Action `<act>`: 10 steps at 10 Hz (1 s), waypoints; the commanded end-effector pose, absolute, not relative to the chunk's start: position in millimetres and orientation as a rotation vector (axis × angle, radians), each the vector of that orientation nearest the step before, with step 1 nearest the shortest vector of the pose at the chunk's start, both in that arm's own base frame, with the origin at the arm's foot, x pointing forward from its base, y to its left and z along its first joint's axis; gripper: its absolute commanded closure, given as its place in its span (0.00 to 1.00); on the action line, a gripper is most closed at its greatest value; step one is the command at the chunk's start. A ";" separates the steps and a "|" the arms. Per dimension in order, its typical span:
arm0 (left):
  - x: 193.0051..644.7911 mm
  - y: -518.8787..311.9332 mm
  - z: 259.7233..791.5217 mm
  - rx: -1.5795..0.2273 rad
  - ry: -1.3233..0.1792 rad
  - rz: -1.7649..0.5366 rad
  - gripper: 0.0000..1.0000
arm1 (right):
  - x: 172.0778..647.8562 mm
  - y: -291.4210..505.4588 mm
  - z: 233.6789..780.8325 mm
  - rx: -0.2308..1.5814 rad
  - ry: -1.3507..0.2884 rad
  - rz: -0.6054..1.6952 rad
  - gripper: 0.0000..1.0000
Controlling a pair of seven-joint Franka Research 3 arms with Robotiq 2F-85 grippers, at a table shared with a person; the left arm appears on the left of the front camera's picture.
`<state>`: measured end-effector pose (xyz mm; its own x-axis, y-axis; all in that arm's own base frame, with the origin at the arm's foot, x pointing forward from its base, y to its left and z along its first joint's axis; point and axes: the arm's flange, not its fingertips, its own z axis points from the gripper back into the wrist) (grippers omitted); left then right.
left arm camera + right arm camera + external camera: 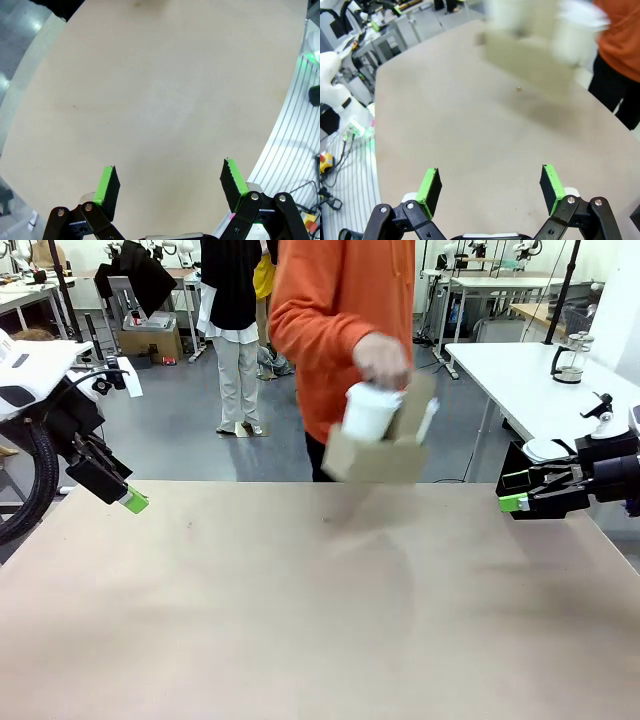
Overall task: Pour a drink into a cup and package it in a carrier.
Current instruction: Insert the held 600 ml Paper Cup into the Cup Carrier.
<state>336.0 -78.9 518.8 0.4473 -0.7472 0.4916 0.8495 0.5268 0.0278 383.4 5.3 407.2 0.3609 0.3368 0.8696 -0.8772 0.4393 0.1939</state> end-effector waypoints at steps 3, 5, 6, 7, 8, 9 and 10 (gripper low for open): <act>336.4 -77.6 518.2 -0.237 -0.491 -1.000 0.00 | 384.0 4.6 409.4 0.741 -0.871 0.891 0.00; 336.4 -77.6 518.2 -0.237 -0.491 -1.000 0.00 | 384.0 4.6 409.4 0.741 -0.871 0.891 0.00; 336.4 -77.6 518.2 -0.237 -0.491 -1.000 0.00 | 384.0 4.6 409.4 0.741 -0.871 0.891 0.00; 336.4 -77.6 518.2 -0.237 -0.491 -1.000 0.00 | 384.0 4.6 409.4 0.741 -0.871 0.891 0.00; 336.4 -77.6 518.2 -0.237 -0.491 -1.000 0.00 | 384.0 4.6 409.4 0.741 -0.871 0.891 0.00; 336.4 -77.6 518.2 -0.237 -0.491 -1.000 0.00 | 384.0 4.6 409.4 0.741 -0.871 0.891 0.00; 336.4 -77.6 518.2 -0.237 -0.491 -1.000 0.00 | 384.0 4.6 409.4 0.741 -0.871 0.891 0.00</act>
